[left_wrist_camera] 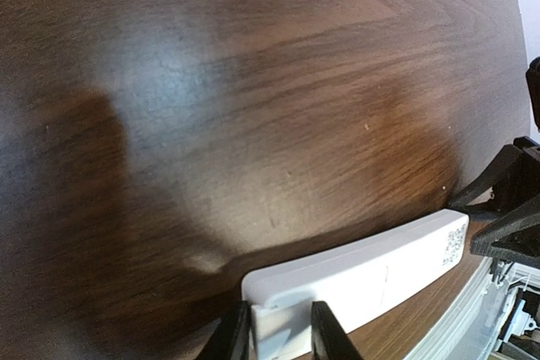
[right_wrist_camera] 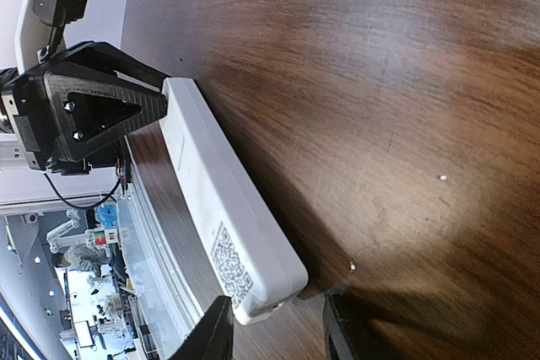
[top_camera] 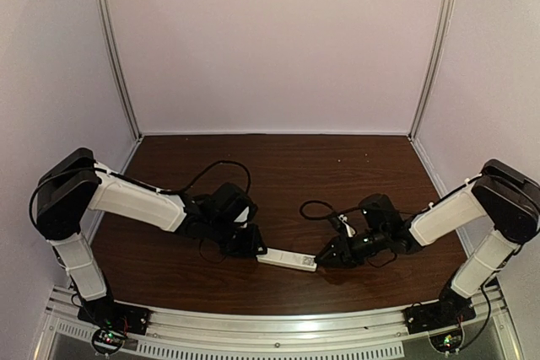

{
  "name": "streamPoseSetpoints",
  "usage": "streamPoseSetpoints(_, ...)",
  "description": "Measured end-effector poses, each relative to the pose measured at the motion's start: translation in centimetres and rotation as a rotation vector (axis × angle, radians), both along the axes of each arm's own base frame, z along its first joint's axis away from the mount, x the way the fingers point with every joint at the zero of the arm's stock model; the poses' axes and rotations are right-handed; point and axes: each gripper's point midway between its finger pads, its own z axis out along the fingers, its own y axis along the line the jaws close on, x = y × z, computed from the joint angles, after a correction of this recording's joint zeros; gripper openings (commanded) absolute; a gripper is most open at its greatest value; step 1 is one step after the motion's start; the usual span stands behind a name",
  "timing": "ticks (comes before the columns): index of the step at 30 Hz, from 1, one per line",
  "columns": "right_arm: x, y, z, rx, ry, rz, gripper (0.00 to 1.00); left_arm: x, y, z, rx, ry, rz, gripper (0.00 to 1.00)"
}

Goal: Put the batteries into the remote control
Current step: Load the battery cover onto the remote control.

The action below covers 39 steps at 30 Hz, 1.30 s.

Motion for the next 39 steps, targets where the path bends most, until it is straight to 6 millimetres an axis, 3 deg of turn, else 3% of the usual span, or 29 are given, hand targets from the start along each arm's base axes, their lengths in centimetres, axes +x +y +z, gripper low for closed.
streamPoseSetpoints(8,0.19,0.28,-0.08,0.004,0.000,0.002,0.36,-0.06,-0.04,0.10,0.026,-0.024,-0.004,0.25)
streamPoseSetpoints(14,0.44,0.50,-0.14,0.007,-0.003,0.003,0.34,0.19,0.21,0.42,0.048,-0.039,0.000,0.07)
streamPoseSetpoints(30,0.55,0.74,-0.26,0.011,-0.003,0.007,0.31,0.21,0.10,0.52,0.060,-0.042,-0.001,0.07)
streamPoseSetpoints(39,0.54,0.74,-0.28,0.011,-0.003,0.007,0.33,0.25,0.11,0.43,0.065,-0.055,0.003,0.13)
